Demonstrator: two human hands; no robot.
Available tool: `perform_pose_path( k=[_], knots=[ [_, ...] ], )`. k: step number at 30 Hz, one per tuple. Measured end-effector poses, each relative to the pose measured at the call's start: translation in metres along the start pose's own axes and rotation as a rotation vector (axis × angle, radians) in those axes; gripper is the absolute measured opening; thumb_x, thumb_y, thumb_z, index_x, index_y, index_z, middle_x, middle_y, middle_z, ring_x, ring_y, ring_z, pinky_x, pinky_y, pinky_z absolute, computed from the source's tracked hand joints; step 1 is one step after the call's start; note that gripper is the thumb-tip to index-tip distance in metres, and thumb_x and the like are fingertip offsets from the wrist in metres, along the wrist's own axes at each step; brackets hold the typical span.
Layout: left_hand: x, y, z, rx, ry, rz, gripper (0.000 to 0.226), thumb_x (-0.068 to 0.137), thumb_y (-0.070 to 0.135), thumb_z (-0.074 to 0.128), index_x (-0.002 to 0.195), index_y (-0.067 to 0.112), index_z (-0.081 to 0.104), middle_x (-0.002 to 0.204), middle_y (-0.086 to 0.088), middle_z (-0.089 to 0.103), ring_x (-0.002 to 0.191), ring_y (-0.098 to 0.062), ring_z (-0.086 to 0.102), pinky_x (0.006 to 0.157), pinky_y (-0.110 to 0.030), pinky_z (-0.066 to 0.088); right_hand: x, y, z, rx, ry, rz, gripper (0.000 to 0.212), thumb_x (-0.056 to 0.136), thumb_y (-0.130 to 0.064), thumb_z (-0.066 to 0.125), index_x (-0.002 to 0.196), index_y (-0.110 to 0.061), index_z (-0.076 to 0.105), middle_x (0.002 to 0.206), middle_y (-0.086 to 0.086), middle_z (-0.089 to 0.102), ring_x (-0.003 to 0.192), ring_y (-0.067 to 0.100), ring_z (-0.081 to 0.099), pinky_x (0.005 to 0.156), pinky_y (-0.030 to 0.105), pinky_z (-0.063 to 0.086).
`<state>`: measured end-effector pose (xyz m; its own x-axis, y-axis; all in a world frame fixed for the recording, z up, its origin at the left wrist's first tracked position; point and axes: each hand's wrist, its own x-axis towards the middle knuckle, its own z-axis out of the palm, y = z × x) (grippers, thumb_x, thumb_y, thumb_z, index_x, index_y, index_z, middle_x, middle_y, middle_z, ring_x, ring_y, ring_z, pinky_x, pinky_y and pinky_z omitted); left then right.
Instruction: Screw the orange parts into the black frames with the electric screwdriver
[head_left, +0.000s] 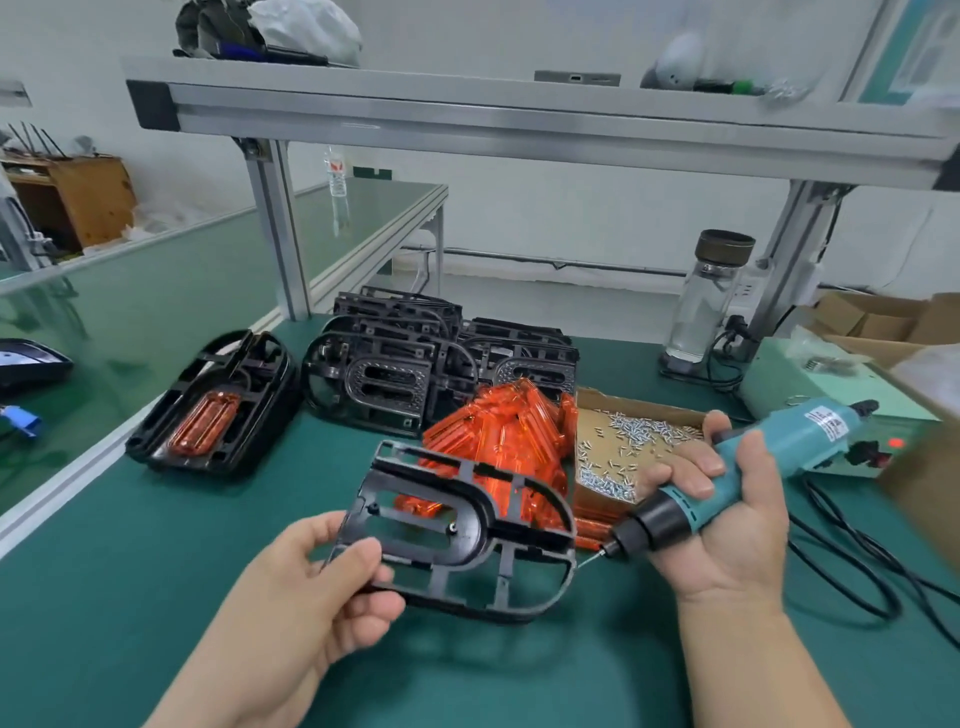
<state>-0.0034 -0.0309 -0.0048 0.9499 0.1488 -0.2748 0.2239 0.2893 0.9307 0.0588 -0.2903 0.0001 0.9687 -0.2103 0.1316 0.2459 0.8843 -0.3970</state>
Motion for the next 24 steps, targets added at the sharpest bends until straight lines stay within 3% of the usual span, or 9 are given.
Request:
perform_pose_path(
  k=[3, 6, 9, 12, 15, 19, 24],
  knots=[
    [-0.005, -0.010, -0.006, 0.012, 0.029, -0.050, 0.024, 0.088, 0.000, 0.058, 0.104, 0.018, 0.058, 0.059, -0.013, 0.064, 0.042, -0.021, 0.059, 0.035, -0.022, 0.047, 0.001, -0.004, -0.002, 0.008, -0.015, -0.007, 0.017, 0.089, -0.040, 0.051, 0.091, -0.025, 0.059, 0.057, -0.013, 0.044, 0.043, -0.001, 0.043, 0.057, 0.017, 0.049],
    [-0.010, -0.015, -0.006, 0.082, 0.018, -0.075, 0.047, 0.088, 0.001, 0.060, 0.105, 0.044, 0.055, 0.063, -0.017, 0.066, 0.045, -0.025, 0.061, 0.038, -0.025, 0.049, 0.003, -0.007, -0.004, 0.024, -0.011, -0.012, 0.017, 0.090, -0.041, 0.049, 0.092, -0.026, 0.057, 0.057, -0.013, 0.043, 0.043, 0.000, 0.043, 0.057, 0.016, 0.048],
    [-0.013, -0.017, -0.004, 0.375, 0.031, 0.043, 0.050, 0.088, 0.013, 0.063, 0.108, 0.056, 0.051, 0.063, -0.007, 0.070, 0.042, -0.020, 0.059, 0.041, -0.020, 0.047, 0.003, -0.007, -0.004, 0.021, 0.000, -0.019, 0.017, 0.087, -0.040, 0.051, 0.092, -0.025, 0.057, 0.057, -0.013, 0.043, 0.042, 0.000, 0.043, 0.057, 0.016, 0.048],
    [-0.013, -0.018, -0.004, 0.754, 0.036, 0.191, 0.038, 0.085, 0.034, 0.062, 0.117, 0.049, 0.048, 0.057, 0.013, 0.067, 0.042, -0.003, 0.058, 0.045, -0.008, 0.038, 0.003, -0.005, -0.004, 0.009, -0.002, -0.019, 0.017, 0.089, -0.040, 0.051, 0.092, -0.025, 0.057, 0.057, -0.013, 0.044, 0.043, -0.001, 0.043, 0.058, 0.016, 0.048],
    [-0.015, -0.022, -0.006, 0.946, 0.034, 0.224, 0.044, 0.082, 0.055, 0.051, 0.124, 0.046, 0.046, 0.059, 0.012, 0.063, 0.068, -0.001, 0.061, 0.066, -0.013, 0.043, 0.003, -0.004, -0.004, 0.010, -0.005, -0.016, 0.017, 0.090, -0.040, 0.050, 0.092, -0.024, 0.058, 0.057, -0.013, 0.045, 0.043, -0.001, 0.044, 0.057, 0.016, 0.048],
    [-0.015, -0.022, -0.006, 1.122, 0.069, 0.301, 0.058, 0.079, 0.067, 0.033, 0.135, 0.049, 0.033, 0.089, 0.024, 0.060, 0.087, 0.000, 0.055, 0.080, -0.019, 0.045, 0.003, -0.004, -0.005, 0.021, -0.003, -0.016, 0.019, 0.094, -0.039, 0.047, 0.092, -0.024, 0.058, 0.057, -0.013, 0.045, 0.043, 0.000, 0.044, 0.057, 0.017, 0.049],
    [-0.011, -0.025, 0.005, 1.479, 0.045, 0.301, 0.062, 0.083, 0.072, 0.015, 0.140, 0.047, 0.014, 0.097, 0.018, 0.063, 0.093, -0.003, 0.059, 0.075, -0.021, 0.048, 0.003, -0.004, -0.004, 0.017, -0.008, -0.018, 0.017, 0.090, -0.038, 0.049, 0.093, -0.023, 0.058, 0.057, -0.012, 0.044, 0.042, 0.000, 0.043, 0.057, 0.018, 0.049]
  ],
)
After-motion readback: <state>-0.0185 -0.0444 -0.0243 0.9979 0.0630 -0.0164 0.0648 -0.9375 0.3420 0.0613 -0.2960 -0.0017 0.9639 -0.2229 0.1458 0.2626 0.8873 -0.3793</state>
